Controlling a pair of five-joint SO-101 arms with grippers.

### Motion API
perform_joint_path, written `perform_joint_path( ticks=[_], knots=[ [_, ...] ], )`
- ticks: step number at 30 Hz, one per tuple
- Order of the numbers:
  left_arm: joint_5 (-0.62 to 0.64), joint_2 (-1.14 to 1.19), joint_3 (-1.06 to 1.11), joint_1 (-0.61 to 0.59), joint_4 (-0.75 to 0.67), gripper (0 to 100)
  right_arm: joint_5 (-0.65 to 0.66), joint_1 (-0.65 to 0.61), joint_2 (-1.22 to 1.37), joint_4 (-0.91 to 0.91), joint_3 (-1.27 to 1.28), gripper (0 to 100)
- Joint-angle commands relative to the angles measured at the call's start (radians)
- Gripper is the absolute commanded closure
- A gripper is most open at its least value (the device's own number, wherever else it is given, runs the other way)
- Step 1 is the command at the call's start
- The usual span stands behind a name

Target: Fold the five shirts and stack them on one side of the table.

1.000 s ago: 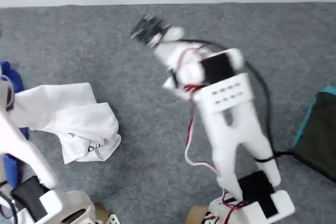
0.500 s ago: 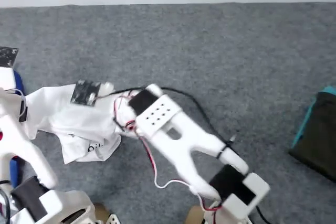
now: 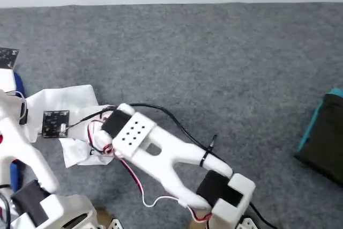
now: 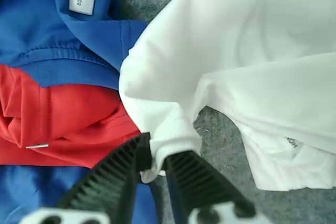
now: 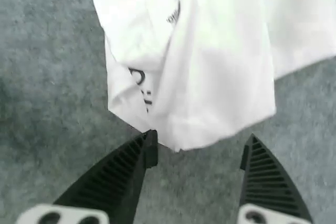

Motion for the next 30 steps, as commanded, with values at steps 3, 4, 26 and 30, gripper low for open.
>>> perform_joint_path(
  ticks=[3, 4, 26, 30],
  knots=[
    [-0.006, -0.015, -0.002, 0.002, -0.018, 100, 0.044, 0.018, 0.097, -0.024, -0.137, 72.8],
    [-0.006, -0.015, -0.002, 0.002, -0.018, 100, 0.046, 0.022, 0.124, -0.024, -0.161, 72.8],
    [-0.006, -0.015, -0.002, 0.003, -0.048, 100, 0.104, 0.134, 0.367, 0.044, -0.399, 98.2],
    [-0.006, -0.021, -0.002, 0.015, -0.044, 100, 0.106, 0.185, 0.366, 0.093, -0.463, 98.7]
  ],
)
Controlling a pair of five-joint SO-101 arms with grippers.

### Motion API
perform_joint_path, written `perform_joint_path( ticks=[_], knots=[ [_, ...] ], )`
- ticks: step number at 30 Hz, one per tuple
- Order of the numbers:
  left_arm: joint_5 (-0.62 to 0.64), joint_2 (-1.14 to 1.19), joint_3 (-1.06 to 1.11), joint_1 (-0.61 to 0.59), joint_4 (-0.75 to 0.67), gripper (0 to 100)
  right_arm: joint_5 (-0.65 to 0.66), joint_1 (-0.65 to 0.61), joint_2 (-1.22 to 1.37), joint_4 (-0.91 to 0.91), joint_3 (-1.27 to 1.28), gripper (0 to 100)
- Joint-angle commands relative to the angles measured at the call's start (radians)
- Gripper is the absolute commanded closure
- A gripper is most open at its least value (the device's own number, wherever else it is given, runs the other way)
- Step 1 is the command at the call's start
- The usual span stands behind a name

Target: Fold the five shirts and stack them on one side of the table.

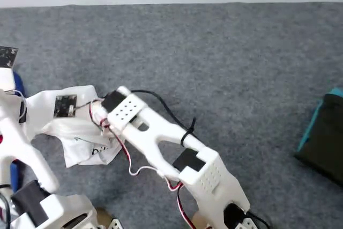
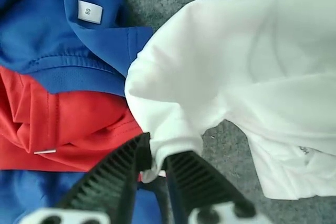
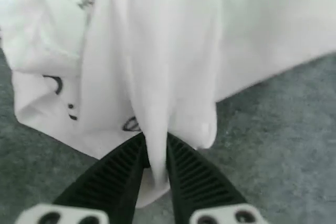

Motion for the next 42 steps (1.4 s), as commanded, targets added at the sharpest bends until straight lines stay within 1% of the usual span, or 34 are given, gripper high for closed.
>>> perform_joint_path(
  ticks=[1, 5, 9, 13, 19, 22, 25, 29, 32, 35, 42],
  knots=[
    [-0.003, -0.023, -0.007, 0.021, -0.008, 100, 0.015, 0.064, -0.021, 0.045, -0.107, 98.7],
    [0.000, -0.034, -0.018, 0.049, -0.003, 100, 0.017, 0.117, -0.021, 0.104, -0.218, 98.7],
    [0.002, -0.132, -0.053, 0.107, 0.038, 100, 0.017, 0.179, -0.021, 0.203, -0.371, 98.7],
    [0.003, -0.267, -0.081, 0.219, 0.043, 100, 0.015, 0.254, -0.021, 0.308, -0.566, 98.7],
    [0.003, -0.454, -0.127, 0.420, 0.038, 100, 0.015, 0.371, -0.019, 0.463, -0.934, 98.7],
    [0.029, -0.517, -0.179, 0.479, -0.015, 100, 0.015, 0.424, -0.019, 0.538, -1.108, 98.7],
    [0.069, -0.545, -0.252, 0.488, -0.106, 100, 0.015, 0.481, -0.022, 0.593, -1.269, 98.7],
    [0.074, -0.549, -0.392, 0.493, -0.169, 100, 0.014, 0.562, -0.150, 0.585, -1.257, 98.7],
    [0.074, -0.543, -0.490, 0.493, -0.196, 100, 0.015, 0.611, -0.242, 0.545, -1.232, 98.6],
    [0.074, -0.543, -0.545, 0.494, -0.210, 100, 0.017, 0.661, -0.317, 0.516, -1.221, 98.5],
    [0.071, -0.545, -0.677, 0.494, -0.210, 100, 0.020, 0.763, -0.430, 0.516, -1.223, 98.5]
  ],
)
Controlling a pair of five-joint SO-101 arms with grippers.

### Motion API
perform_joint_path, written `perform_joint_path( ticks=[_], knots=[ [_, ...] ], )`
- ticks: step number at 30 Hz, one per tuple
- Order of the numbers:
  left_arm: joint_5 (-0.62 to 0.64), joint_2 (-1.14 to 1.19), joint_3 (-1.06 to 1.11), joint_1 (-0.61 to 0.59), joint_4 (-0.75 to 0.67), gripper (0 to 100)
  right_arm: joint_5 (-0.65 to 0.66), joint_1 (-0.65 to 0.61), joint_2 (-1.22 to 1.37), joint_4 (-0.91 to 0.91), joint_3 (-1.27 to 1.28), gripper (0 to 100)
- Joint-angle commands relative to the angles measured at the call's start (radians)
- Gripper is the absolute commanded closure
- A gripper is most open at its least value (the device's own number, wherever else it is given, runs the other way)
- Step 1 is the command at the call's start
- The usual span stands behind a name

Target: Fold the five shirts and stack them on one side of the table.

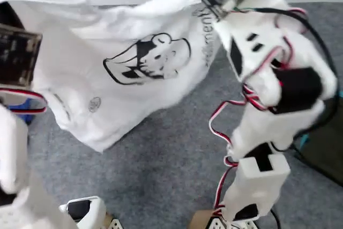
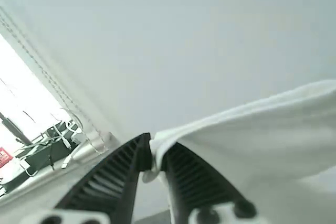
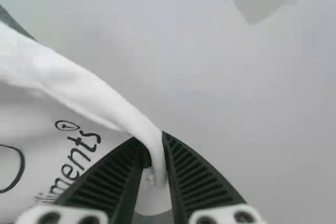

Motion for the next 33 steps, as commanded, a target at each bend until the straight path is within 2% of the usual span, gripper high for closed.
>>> perform_joint_path(
  ticks=[1, 15, 19, 23, 27, 33],
  knots=[
    [0.005, -0.017, -0.097, 0.006, -0.028, 100, 0.011, 0.062, -0.099, -0.022, -0.014, 98.5],
    [0.005, -0.025, -0.280, 0.005, -0.021, 100, 0.015, 0.295, -0.343, 0.062, -0.012, 98.5],
    [0.005, -0.025, -0.346, 0.005, -0.021, 100, 0.095, 0.315, -0.384, 0.065, -0.012, 98.7],
    [0.005, -0.026, -0.395, 0.000, -0.020, 100, 0.109, 0.317, -0.432, 0.065, -0.002, 98.7],
    [0.003, -0.026, -0.432, -0.003, 0.003, 100, 0.129, 0.317, -0.530, 0.065, 0.143, 98.7],
    [0.003, -0.026, -0.512, -0.003, 0.167, 100, 0.098, 0.317, -0.777, 0.064, 0.526, 98.7]
  ],
)
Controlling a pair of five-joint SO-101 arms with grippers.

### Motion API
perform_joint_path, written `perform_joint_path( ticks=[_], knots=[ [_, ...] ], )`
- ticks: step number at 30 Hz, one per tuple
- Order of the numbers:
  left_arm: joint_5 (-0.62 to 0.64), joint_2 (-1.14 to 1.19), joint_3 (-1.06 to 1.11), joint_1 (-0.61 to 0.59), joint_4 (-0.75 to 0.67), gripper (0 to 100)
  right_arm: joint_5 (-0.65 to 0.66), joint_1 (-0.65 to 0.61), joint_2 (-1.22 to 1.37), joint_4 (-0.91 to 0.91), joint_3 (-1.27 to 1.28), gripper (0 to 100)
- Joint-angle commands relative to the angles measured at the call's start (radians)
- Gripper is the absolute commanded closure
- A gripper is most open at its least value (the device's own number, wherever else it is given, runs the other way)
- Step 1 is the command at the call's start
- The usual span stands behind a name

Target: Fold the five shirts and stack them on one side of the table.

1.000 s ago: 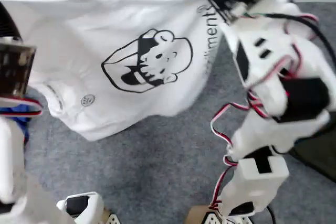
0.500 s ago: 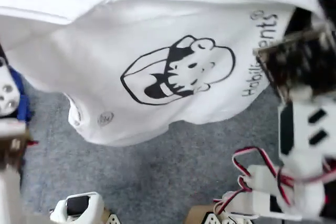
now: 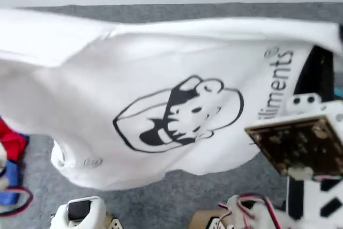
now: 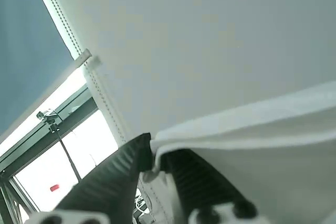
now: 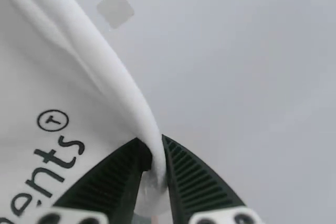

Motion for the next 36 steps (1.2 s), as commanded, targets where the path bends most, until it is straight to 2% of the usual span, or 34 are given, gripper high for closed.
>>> perform_joint_path(
  ticks=[1, 8, 12, 16, 20, 29, 36],
  knots=[
    [0.003, 0.005, -0.033, -0.006, 0.094, 100, -0.034, 0.024, -0.140, 0.039, 0.249, 98.7],
    [0.003, 0.023, 0.010, 0.002, 0.249, 100, -0.130, 0.018, -0.332, 0.035, 0.655, 98.4],
    [0.006, 0.061, 0.160, 0.002, 0.269, 100, -0.169, 0.016, -0.348, 0.016, 0.847, 98.4],
    [0.006, 0.112, 0.358, 0.003, 0.259, 100, -0.192, 0.015, -0.349, -0.108, 1.068, 98.4],
    [0.008, 0.173, 0.539, 0.003, 0.161, 100, -0.189, -0.018, -0.349, -0.294, 1.318, 98.4],
    [0.008, 0.333, 0.840, 0.064, -0.176, 100, -0.172, -0.088, -0.334, -0.809, 1.781, 98.4],
    [0.008, 0.543, 0.866, 0.061, -0.384, 100, -0.132, -0.074, -0.119, -1.104, 1.800, 98.4]
  ],
)
